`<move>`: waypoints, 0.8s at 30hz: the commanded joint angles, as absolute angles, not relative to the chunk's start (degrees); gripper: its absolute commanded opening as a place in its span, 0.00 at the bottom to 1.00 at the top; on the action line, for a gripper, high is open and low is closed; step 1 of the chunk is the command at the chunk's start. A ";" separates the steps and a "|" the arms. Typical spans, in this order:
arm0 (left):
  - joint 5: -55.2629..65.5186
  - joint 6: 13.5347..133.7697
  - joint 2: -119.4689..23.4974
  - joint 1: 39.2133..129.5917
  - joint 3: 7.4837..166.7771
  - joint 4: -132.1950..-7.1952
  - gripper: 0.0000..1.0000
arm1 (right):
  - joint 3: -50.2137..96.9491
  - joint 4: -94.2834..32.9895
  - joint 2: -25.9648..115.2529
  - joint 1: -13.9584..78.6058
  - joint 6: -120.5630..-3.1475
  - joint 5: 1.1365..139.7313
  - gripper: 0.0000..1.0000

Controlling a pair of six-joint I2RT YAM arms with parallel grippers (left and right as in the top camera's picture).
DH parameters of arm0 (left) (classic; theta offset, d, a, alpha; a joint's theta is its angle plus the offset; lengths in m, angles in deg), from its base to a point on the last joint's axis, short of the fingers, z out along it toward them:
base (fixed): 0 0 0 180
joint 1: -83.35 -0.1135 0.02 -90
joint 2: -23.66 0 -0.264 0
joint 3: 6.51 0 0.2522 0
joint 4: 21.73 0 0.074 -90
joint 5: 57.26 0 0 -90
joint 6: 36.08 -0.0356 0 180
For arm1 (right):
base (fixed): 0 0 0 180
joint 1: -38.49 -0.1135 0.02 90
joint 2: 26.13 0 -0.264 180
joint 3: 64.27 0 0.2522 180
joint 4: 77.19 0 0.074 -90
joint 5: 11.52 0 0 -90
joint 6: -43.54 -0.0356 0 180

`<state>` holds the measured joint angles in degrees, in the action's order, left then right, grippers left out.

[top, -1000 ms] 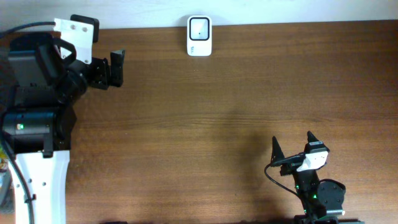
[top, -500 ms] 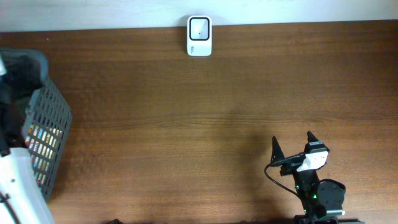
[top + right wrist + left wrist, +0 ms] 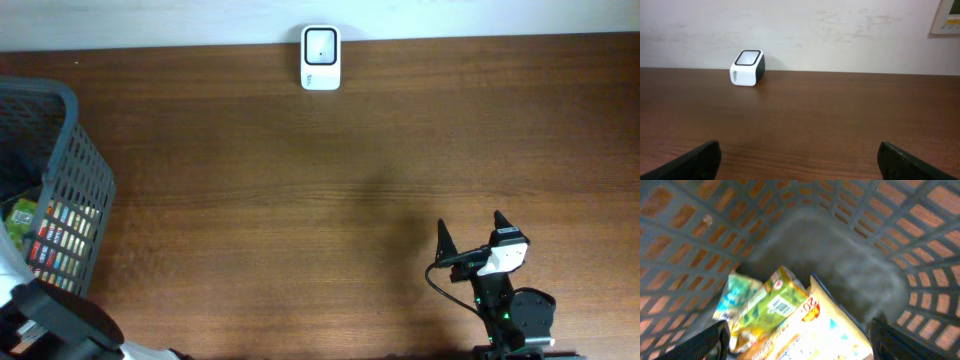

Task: Scan the item barcode
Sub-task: 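Reach the left gripper into the grey basket and grasp a green drink pouch, then carry the green pouch with the left gripper and drop it on the table centre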

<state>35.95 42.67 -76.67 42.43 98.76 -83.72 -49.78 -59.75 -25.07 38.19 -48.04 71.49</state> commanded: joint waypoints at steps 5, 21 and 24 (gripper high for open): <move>35.53 31.33 -79.21 38.45 84.73 -63.30 0.95 | -50.19 -59.66 -25.29 38.50 -48.59 71.38 0.99; 35.05 24.77 -89.83 36.33 86.32 -59.96 0.11 | -50.19 -59.68 -25.29 38.52 -48.59 71.38 0.99; 35.01 28.33 -82.27 36.33 88.46 -59.26 0.06 | -50.19 -59.66 -25.29 38.50 -48.59 71.38 0.99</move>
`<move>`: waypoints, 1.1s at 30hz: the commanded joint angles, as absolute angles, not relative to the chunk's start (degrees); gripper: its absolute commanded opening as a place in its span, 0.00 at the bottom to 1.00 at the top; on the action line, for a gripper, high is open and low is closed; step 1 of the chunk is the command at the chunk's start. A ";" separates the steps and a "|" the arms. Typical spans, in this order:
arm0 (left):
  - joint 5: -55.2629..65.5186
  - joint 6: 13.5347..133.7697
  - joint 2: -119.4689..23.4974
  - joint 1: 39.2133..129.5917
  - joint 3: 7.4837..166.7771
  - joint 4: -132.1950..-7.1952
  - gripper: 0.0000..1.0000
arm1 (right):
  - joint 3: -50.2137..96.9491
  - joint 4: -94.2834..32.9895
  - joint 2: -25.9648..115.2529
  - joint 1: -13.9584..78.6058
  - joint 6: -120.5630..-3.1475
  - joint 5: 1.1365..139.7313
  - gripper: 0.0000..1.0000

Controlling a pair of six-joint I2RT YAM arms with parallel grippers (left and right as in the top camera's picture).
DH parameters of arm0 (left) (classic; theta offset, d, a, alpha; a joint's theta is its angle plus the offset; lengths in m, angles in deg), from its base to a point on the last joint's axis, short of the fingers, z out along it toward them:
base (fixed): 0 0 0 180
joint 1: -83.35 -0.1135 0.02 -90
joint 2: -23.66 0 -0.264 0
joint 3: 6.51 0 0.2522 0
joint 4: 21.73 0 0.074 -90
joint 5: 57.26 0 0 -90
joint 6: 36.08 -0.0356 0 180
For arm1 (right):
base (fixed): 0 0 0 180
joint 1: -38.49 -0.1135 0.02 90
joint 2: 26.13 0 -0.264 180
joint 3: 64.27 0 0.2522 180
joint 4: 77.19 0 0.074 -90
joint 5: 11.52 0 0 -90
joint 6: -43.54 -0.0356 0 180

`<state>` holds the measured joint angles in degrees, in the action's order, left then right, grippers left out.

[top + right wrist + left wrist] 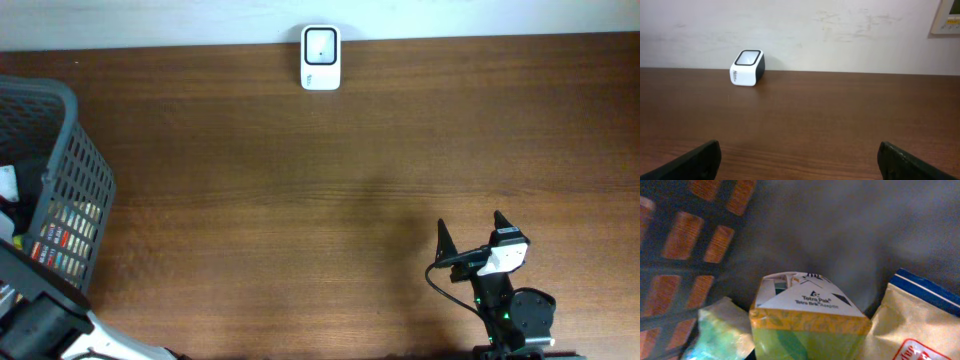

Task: Scan the item barcode
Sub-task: 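Carry the green pouch with the left gripper and drop it on the table centre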

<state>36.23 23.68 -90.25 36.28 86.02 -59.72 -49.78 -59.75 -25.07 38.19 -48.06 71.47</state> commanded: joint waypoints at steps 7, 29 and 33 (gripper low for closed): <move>18.13 44.57 -50.40 38.67 89.12 -56.77 0.00 | -50.19 -59.66 -25.29 38.50 -48.59 71.38 0.99; 26.64 74.28 -89.42 106.55 90.63 -75.65 0.89 | -50.19 -59.66 -25.29 38.50 -48.59 71.38 0.99; 33.26 67.24 -83.23 101.81 106.56 -81.33 0.99 | -50.19 -59.66 -25.29 38.50 -48.59 71.38 0.99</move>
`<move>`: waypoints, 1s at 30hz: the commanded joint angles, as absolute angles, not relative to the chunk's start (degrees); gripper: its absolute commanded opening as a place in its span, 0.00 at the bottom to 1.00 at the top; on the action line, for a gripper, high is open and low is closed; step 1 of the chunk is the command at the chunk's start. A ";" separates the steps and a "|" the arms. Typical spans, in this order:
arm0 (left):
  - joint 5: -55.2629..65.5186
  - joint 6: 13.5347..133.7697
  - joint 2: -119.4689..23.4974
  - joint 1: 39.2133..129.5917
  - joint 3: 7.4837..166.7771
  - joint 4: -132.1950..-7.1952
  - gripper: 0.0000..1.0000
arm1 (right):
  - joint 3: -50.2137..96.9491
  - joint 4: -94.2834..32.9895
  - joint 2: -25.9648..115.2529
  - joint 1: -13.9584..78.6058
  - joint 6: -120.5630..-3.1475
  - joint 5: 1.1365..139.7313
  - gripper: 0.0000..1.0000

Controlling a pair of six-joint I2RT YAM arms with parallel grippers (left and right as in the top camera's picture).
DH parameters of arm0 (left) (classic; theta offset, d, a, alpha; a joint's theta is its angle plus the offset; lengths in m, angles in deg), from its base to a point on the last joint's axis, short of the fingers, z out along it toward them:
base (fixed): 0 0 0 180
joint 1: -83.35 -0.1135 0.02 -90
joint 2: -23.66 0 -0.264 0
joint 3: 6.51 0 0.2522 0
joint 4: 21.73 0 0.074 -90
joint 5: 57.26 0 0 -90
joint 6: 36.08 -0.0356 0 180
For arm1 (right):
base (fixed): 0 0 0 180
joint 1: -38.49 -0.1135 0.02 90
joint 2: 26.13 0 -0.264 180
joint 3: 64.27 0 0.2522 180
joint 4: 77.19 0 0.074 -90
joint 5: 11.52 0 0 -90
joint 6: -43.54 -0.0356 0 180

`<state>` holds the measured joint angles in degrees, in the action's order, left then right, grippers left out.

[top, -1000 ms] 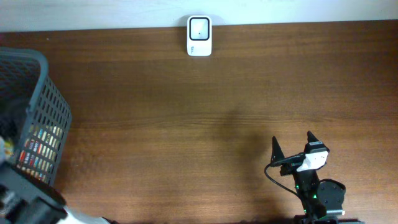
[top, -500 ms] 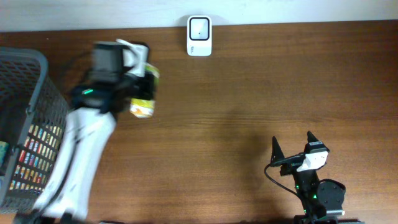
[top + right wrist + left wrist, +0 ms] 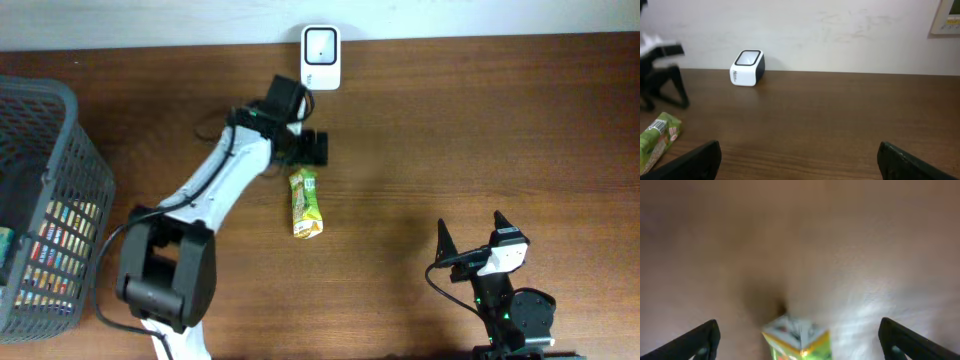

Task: Scan the item barcode
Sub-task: 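Carry the green pouch with the left gripper and drop it on the table centre, then reach the left gripper into the basket and grasp a snack bag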

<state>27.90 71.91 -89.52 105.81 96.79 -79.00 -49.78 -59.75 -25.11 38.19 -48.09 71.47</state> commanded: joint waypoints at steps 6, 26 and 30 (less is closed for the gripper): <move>37.61 64.85 -63.34 58.95 119.61 -97.86 0.99 | -50.19 -59.66 -25.29 38.52 -48.59 71.38 0.99; 30.13 32.31 -98.79 39.30 100.22 -89.99 0.95 | -50.19 -59.66 -25.29 38.50 -48.59 71.38 0.98; 30.11 32.38 -99.12 39.30 100.18 -89.44 0.13 | -50.19 -59.66 -25.29 38.52 -48.59 71.38 0.99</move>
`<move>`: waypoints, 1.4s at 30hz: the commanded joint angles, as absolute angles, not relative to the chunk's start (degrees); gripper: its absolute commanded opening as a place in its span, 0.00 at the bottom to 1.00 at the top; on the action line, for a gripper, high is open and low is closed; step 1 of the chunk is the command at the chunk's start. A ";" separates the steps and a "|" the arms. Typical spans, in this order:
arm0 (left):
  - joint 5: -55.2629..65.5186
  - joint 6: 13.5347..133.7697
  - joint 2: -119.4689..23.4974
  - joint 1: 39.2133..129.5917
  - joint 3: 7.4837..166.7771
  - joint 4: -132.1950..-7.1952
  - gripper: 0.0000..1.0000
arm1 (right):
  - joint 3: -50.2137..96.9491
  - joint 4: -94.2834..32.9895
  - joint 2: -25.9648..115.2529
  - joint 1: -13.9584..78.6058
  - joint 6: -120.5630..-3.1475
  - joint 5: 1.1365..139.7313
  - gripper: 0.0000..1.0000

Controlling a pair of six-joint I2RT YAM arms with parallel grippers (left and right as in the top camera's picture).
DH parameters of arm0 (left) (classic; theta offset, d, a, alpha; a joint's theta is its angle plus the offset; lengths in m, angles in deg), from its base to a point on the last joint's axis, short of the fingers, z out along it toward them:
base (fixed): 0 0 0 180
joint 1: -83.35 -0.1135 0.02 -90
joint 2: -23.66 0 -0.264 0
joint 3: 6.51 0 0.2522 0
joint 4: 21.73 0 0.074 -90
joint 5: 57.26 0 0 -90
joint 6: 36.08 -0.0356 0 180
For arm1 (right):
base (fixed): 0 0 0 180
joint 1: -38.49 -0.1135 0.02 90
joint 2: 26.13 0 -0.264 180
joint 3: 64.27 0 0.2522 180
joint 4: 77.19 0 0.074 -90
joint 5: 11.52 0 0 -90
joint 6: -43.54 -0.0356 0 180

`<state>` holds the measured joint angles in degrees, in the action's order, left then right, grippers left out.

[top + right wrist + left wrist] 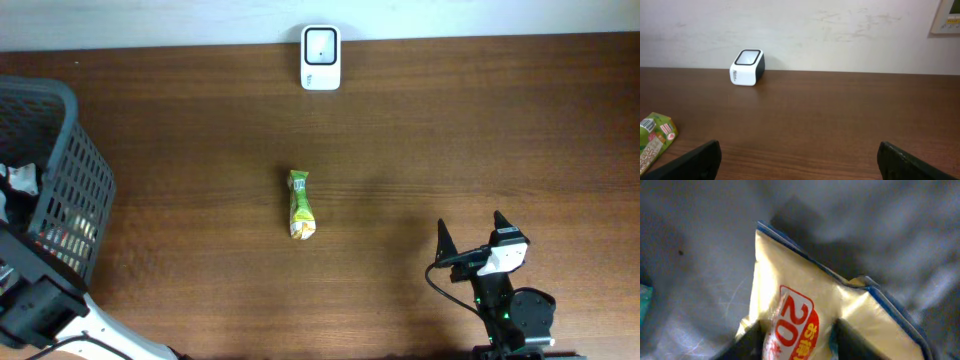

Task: Scan the item barcode
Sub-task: 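Reach the left gripper into the basket and grasp a snack bag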

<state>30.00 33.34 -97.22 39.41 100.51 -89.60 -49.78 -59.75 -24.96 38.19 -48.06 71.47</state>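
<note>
A green drink carton point(301, 204) lies flat on the table's middle, below the white barcode scanner point(320, 44) at the far edge; the right wrist view shows the carton point(655, 135) at lower left and the scanner point(747, 68) by the wall. My left gripper point(796, 330) is down inside the grey basket point(60, 170), its fingers pinching a cream snack bag point(805, 295) with a red "20" label. In the overhead view the basket hides that gripper. My right gripper point(470, 235) rests open near the front edge, holding nothing.
More packets show through the basket's mesh wall at the left edge. The left arm's base point(40, 305) sits at the lower left corner. A white wall runs behind the scanner.
My left gripper has gone from open above the carton near the scanner to inside the basket, closed on the cream bag. The carton stays on the table. The right arm has not moved.
My left gripper was open over packets in the basket, then close down on the green carton there. Later the carton lay on the table below the scanner with the gripper open above it. Now the gripper is back in the basket on the cream bag.
</note>
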 commanded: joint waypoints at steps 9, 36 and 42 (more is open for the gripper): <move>24.49 42.21 -94.51 39.54 138.54 -109.59 0.00 | -50.19 -59.66 -25.29 38.50 -48.59 71.38 0.99; 17.80 73.60 -82.27 93.96 85.32 -66.10 0.89 | -50.19 -59.66 -25.29 38.50 -48.59 71.38 0.99; 47.90 55.70 -50.77 85.55 91.48 -66.45 0.99 | -50.19 -59.66 -25.29 38.52 -48.59 71.38 0.99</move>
<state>30.79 66.63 -61.88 89.79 90.34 -65.86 -49.78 -59.75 -25.02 38.19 -48.04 71.47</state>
